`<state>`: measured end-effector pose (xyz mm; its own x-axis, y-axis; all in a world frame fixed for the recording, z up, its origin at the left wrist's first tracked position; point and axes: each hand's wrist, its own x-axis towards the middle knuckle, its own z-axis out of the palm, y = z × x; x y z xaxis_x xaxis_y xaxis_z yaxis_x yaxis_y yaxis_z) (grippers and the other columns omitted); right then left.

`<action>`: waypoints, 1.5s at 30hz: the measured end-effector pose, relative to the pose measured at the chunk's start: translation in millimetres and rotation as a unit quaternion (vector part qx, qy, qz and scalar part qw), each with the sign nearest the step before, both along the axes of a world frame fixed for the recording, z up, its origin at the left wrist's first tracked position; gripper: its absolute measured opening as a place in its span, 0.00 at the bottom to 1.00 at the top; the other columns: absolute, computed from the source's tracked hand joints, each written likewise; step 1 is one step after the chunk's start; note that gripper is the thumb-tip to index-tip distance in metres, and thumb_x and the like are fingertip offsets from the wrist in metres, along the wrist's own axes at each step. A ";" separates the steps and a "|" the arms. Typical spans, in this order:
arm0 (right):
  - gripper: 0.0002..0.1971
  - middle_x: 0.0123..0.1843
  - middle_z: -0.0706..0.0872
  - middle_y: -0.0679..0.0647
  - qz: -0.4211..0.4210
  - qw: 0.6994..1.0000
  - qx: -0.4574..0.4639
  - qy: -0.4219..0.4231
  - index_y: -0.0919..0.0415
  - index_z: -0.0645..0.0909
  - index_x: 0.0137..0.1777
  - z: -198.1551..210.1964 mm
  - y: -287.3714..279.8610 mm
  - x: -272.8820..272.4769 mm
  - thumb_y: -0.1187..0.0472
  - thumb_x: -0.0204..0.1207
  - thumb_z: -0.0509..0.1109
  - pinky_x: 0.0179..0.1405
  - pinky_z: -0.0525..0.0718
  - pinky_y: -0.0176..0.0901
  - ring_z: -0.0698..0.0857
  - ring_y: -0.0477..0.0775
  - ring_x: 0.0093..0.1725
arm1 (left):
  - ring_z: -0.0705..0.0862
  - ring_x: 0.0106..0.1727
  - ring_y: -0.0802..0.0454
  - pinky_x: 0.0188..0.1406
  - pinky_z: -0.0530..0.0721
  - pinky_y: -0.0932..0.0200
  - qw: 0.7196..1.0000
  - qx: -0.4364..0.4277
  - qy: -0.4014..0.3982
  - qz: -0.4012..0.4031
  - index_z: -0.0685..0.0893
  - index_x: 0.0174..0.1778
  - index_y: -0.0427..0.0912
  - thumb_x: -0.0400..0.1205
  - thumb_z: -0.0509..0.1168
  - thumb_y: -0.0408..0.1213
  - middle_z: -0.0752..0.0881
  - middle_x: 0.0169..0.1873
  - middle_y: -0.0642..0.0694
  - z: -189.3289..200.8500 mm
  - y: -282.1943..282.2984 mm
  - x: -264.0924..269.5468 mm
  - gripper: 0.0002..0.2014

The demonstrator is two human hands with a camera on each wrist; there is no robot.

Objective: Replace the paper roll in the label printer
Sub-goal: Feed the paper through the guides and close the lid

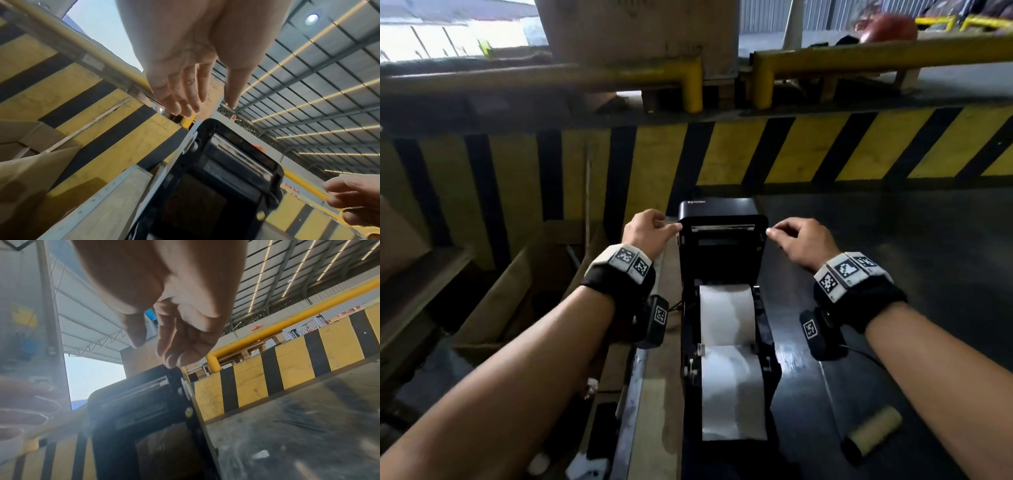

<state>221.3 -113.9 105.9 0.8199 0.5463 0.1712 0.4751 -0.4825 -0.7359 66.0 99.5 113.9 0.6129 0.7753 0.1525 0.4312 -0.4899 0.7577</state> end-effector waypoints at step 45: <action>0.35 0.66 0.82 0.46 0.111 0.985 0.008 0.133 0.49 0.69 0.72 -125.7 -75.4 -86.6 0.45 0.66 0.75 0.67 0.76 0.44 0.80 0.46 0.64 | 0.78 0.68 0.58 0.72 0.76 0.51 0.972 -0.152 0.044 -0.171 0.71 0.70 0.59 0.61 0.71 0.68 0.81 0.66 0.59 -126.9 -87.8 -95.8 0.41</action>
